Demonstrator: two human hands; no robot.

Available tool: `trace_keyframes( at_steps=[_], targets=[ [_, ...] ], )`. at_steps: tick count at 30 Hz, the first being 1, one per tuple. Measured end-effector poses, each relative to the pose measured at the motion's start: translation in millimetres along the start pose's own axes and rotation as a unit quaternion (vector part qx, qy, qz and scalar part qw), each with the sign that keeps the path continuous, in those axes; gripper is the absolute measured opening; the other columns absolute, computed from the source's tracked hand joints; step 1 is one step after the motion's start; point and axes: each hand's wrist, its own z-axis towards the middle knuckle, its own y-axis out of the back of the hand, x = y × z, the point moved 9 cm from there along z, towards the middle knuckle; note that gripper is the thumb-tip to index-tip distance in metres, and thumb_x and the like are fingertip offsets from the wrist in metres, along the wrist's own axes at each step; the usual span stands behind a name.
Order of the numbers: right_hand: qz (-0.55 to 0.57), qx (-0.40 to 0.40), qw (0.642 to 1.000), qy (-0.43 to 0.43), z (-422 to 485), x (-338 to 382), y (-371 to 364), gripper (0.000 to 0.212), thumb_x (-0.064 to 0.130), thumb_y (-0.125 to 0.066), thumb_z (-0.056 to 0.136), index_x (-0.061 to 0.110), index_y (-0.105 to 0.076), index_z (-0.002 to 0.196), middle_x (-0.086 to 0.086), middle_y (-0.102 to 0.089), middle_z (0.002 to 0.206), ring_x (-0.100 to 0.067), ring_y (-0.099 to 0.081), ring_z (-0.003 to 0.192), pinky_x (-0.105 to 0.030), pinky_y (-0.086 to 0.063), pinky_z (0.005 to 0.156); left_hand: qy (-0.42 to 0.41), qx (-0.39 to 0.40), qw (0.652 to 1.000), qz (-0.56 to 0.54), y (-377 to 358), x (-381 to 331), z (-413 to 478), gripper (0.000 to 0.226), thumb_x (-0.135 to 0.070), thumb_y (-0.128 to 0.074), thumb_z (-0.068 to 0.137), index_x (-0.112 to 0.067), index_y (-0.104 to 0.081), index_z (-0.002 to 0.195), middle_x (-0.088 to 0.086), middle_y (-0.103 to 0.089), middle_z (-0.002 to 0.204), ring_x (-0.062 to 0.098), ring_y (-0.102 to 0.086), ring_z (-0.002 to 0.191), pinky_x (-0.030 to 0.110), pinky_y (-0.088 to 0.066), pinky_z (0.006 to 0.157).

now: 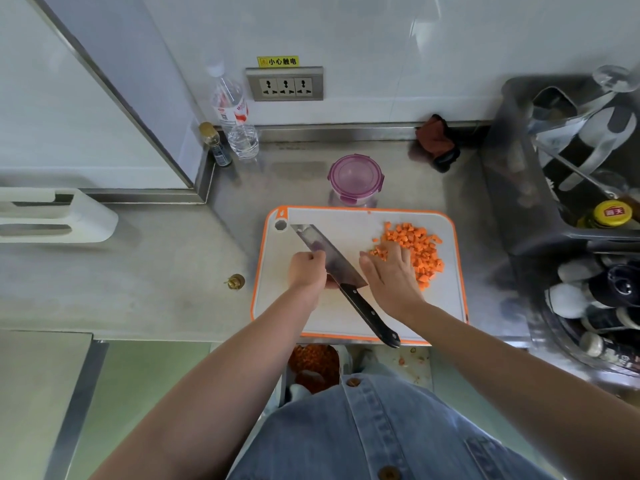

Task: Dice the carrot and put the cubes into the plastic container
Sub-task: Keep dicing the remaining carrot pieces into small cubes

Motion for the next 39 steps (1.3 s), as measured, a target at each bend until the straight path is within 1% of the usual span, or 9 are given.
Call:
trace_keyframes(
  at_steps=[5,11,17,20,22,25,30,33,39],
  targets=[
    [-0.046,0.159,0.986,0.011,-5.1,21.9,-18.2,0.069,0.049,-0.056,0.090,0.021,-0.029,0.147,-0.007,-0.057,0.112,-0.024,-0.058,0.097,-0.037,-0.051,0.079,-0.014,-0.016,1.000,0.018,1.2,-6.4,-3.0,0.035,-0.024,-0.042,0.098,-0.001,-0.065,0.085,0.014,-0.073,0.079,0.032,-0.072,0.065,0.047,-0.059,0.075],
    [0.200,0.085,0.972,-0.088,-11.8,-4.3,-6.1,0.011,0.011,-0.044,0.094,0.008,-0.052,0.101,-0.004,-0.051,0.072,-0.021,-0.050,0.059,-0.028,-0.043,0.046,-0.133,0.040,0.989,0.046,-25.2,-31.0,-12.6,0.033,-0.025,-0.037,0.101,-0.008,-0.065,0.106,0.016,-0.067,0.094,0.031,-0.066,0.077,0.042,-0.057,0.073],
    [0.579,0.031,0.754,-0.308,-36.3,-44.6,-14.7,0.023,0.003,-0.037,0.092,0.015,-0.035,0.072,-0.001,-0.036,0.054,-0.012,-0.028,0.041,-0.021,-0.024,0.037,-0.369,0.037,0.850,0.375,-46.0,-35.3,-40.4,0.044,-0.042,-0.028,0.103,-0.040,-0.036,0.146,0.006,-0.028,0.142,0.024,-0.025,0.130,0.038,-0.025,0.108],
    [0.628,0.015,0.698,-0.344,-41.8,-53.9,-21.1,0.020,0.004,-0.037,0.088,0.017,-0.034,0.073,-0.001,-0.033,0.056,-0.011,-0.025,0.041,-0.020,-0.022,0.035,-0.400,0.106,0.774,0.480,-67.8,-22.9,-52.1,0.048,-0.051,-0.017,0.101,-0.045,-0.026,0.148,0.003,-0.013,0.152,0.025,-0.013,0.136,0.042,-0.020,0.111],
    [0.642,0.009,0.682,-0.349,-44.7,-56.3,-20.7,0.020,0.004,-0.036,0.087,0.018,-0.032,0.074,-0.001,-0.030,0.058,-0.010,-0.023,0.041,-0.019,-0.021,0.034,-0.355,0.113,0.774,0.511,-71.1,-13.8,-44.0,0.049,-0.049,-0.015,0.102,-0.042,-0.022,0.150,0.004,-0.008,0.155,0.026,-0.009,0.139,0.043,-0.017,0.112],
    [0.647,0.009,0.680,-0.345,-48.9,-57.9,-18.5,0.020,0.003,-0.035,0.086,0.018,-0.030,0.073,0.000,-0.030,0.057,-0.010,-0.023,0.041,-0.019,-0.021,0.034,-0.301,0.075,0.810,0.498,-64.7,-13.0,-34.4,0.052,-0.048,-0.016,0.102,-0.034,-0.017,0.153,0.007,-0.006,0.157,0.028,-0.008,0.142,0.044,-0.014,0.114],
    [0.626,0.014,0.703,-0.338,-51.5,-60.5,-16.0,0.022,0.003,-0.035,0.086,0.017,-0.031,0.070,-0.001,-0.033,0.055,-0.011,-0.025,0.041,-0.020,-0.023,0.034,-0.356,0.111,0.768,0.520,-87.6,-20.2,-47.5,0.049,-0.046,-0.017,0.103,-0.034,-0.025,0.150,0.003,-0.011,0.154,0.025,-0.010,0.139,0.041,-0.018,0.111],
    [0.609,0.010,0.720,-0.332,-54.7,-64.1,-13.4,0.020,0.002,-0.036,0.088,0.015,-0.033,0.073,-0.001,-0.034,0.055,-0.011,-0.025,0.042,-0.020,-0.023,0.036,-0.281,0.069,0.795,0.533,-80.3,-14.8,-33.4,0.057,-0.047,-0.016,0.102,-0.014,-0.030,0.147,0.007,-0.015,0.154,0.027,-0.013,0.139,0.041,-0.019,0.112],
    [0.309,-0.115,0.906,-0.266,-45.5,-103.6,34.3,0.014,0.015,-0.047,0.089,0.016,-0.044,0.075,-0.006,-0.046,0.062,-0.022,-0.041,0.051,-0.030,-0.036,0.046,-0.298,0.132,0.749,0.576,-92.6,-0.4,-29.2,0.059,-0.048,-0.016,0.103,-0.019,-0.015,0.154,0.006,-0.010,0.158,0.026,-0.007,0.145,0.043,-0.015,0.116]
  ],
)
